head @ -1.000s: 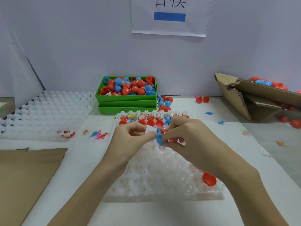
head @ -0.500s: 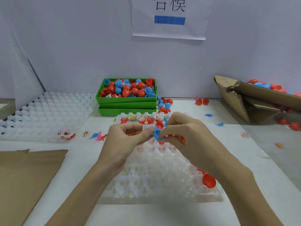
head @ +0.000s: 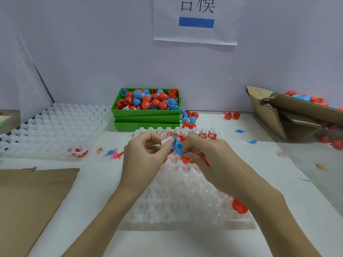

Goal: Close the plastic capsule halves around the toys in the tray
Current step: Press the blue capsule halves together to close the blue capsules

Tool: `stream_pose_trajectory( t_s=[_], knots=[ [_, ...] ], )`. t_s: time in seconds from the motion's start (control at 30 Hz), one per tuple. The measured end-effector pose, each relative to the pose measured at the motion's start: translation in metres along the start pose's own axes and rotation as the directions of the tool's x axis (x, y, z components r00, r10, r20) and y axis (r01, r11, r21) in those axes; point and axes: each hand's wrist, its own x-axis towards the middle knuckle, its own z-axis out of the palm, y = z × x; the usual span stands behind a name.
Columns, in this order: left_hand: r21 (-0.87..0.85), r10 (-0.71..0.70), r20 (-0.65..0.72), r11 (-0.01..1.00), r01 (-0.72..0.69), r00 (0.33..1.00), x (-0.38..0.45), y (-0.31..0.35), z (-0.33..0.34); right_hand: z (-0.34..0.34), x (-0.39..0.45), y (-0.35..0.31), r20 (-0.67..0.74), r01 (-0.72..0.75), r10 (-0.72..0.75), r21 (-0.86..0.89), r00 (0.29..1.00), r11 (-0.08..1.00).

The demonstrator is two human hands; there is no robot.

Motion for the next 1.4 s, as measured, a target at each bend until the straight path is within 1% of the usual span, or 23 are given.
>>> stream_pose_trajectory(
  t_s=[0.17,0.27,0.33,0.37,0.43,0.57,0.63,0.7,0.77,0.87,0.93,1.0,1.1,1.23,1.27,1.33,1.4],
  knots=[
    [0.011,-0.023,0.116,1.000,0.022,0.993,0.004,0.000,-0.005,-0.002,0.000,0.000,-0.013,-0.002,0.002,-0.005,1.000,1.000],
    [-0.105,-0.097,0.119,0.988,0.110,0.988,0.007,-0.001,-0.007,-0.002,-0.001,-0.001,-0.013,0.003,-0.003,0.000,1.000,1.000],
    [-0.195,-0.135,0.151,0.967,0.163,0.979,0.009,-0.002,-0.010,-0.002,-0.001,-0.001,-0.012,0.008,-0.008,-0.006,1.000,1.000],
    [-0.195,-0.130,0.166,0.967,0.161,0.978,0.009,-0.002,-0.011,-0.001,-0.001,-0.001,-0.010,0.012,-0.012,-0.009,1.000,1.000],
    [-0.112,-0.079,0.178,0.989,0.100,0.981,0.009,-0.001,-0.011,-0.001,0.000,-0.001,-0.003,0.014,-0.014,-0.011,1.000,1.000],
    [0.060,0.074,0.237,0.994,-0.091,0.969,0.007,-0.001,-0.011,-0.002,0.000,0.000,-0.009,0.007,-0.007,-0.003,1.000,1.000],
    [0.099,0.105,0.256,0.986,-0.134,0.961,0.007,-0.002,-0.012,-0.003,0.001,0.001,-0.022,0.006,-0.006,0.000,1.000,1.000],
    [0.140,0.139,0.234,0.975,-0.175,0.962,0.006,-0.001,-0.013,-0.002,0.000,0.002,-0.023,0.004,-0.004,-0.006,1.000,1.000],
    [0.140,0.160,0.171,0.973,-0.185,0.972,0.006,0.000,-0.012,-0.001,0.001,0.003,-0.022,0.006,-0.007,-0.011,1.000,1.000],
    [0.063,0.132,0.106,0.988,-0.140,0.986,0.006,0.003,-0.012,-0.001,0.001,0.003,-0.037,0.022,-0.022,0.003,0.999,1.000],
    [0.016,0.121,0.092,0.992,-0.123,0.988,0.007,0.004,-0.013,-0.001,0.000,0.002,-0.052,0.034,-0.033,0.014,0.998,0.999],
    [0.019,0.137,0.102,0.990,-0.140,0.985,0.007,0.004,-0.014,0.000,-0.001,0.002,-0.062,0.048,-0.047,0.016,0.997,0.999],
    [0.136,0.231,0.138,0.959,-0.250,0.963,0.005,0.004,-0.015,0.001,-0.001,0.002,-0.051,0.047,-0.046,0.012,0.998,0.999],
    [0.344,0.390,0.184,0.834,-0.431,0.902,0.002,0.005,-0.015,0.001,0.000,0.003,-0.056,0.045,-0.044,0.017,0.997,0.999],
    [0.370,0.415,0.182,0.811,-0.453,0.892,0.002,0.005,-0.014,0.001,0.000,0.003,-0.065,0.051,-0.050,0.024,0.997,0.998],
    [0.384,0.433,0.167,0.799,-0.462,0.886,0.003,0.007,-0.013,0.003,0.000,0.004,-0.069,0.056,-0.054,0.025,0.996,0.998],
    [0.349,0.410,0.134,0.833,-0.430,0.902,0.002,0.009,-0.013,0.004,0.001,0.005,-0.080,0.059,-0.057,0.019,0.995,0.998]
  ],
)
